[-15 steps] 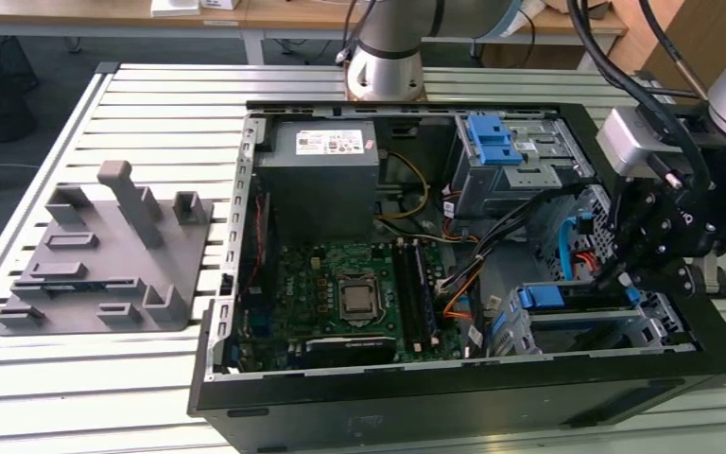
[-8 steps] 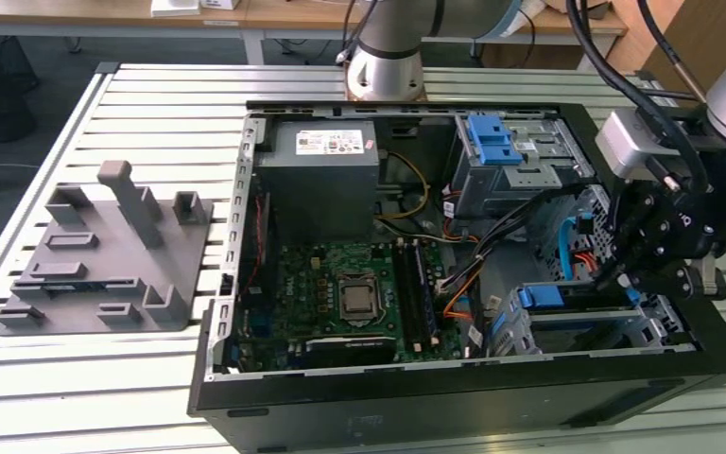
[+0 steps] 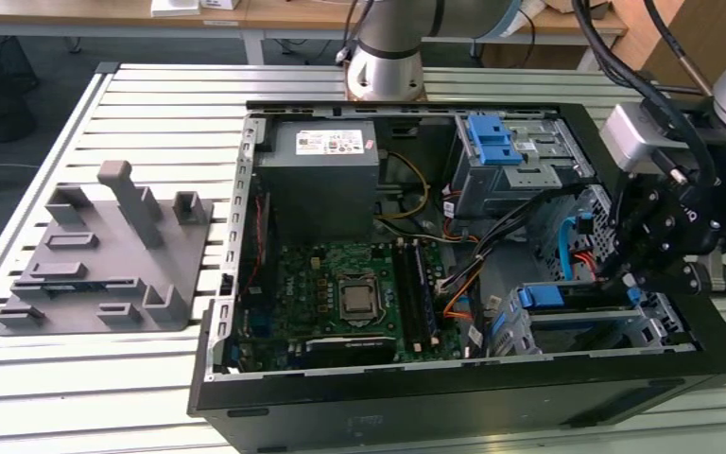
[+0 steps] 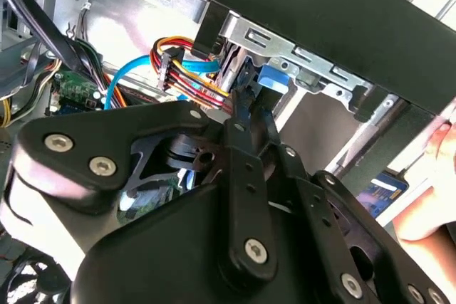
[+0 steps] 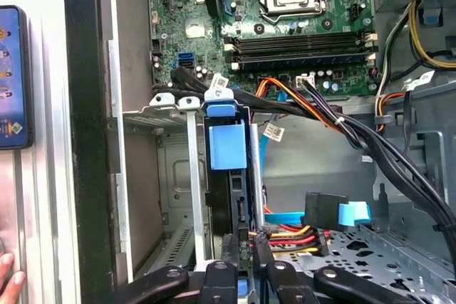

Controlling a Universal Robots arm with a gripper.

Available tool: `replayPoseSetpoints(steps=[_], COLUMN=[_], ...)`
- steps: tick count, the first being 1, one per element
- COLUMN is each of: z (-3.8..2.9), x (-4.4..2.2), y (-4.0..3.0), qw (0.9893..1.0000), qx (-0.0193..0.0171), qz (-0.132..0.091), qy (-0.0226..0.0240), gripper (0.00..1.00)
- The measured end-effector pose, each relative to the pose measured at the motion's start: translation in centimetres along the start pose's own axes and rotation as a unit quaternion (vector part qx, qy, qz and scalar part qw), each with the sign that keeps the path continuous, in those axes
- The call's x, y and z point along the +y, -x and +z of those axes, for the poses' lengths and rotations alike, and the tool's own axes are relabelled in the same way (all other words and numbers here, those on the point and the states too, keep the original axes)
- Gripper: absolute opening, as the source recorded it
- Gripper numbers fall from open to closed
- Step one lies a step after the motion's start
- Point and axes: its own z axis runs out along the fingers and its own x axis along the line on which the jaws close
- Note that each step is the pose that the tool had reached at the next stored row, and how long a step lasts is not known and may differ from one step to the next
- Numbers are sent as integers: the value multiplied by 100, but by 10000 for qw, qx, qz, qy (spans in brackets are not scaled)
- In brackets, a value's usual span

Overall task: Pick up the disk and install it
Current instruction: 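Insert the first disk wire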

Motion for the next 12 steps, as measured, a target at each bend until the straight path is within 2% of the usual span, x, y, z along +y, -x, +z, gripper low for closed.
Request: replayPoseSetpoints(steps=[3, 6, 8, 12], z=[-48, -47, -49, -49], x=[2, 2, 2, 2], y=[-1, -1, -1, -1], qw=[10000, 10000, 10000, 10000], qx=[-2, -3, -2, -2], qz=[0, 0, 0, 0], qy=[0, 0, 0, 0], gripper=[24, 22, 11, 11])
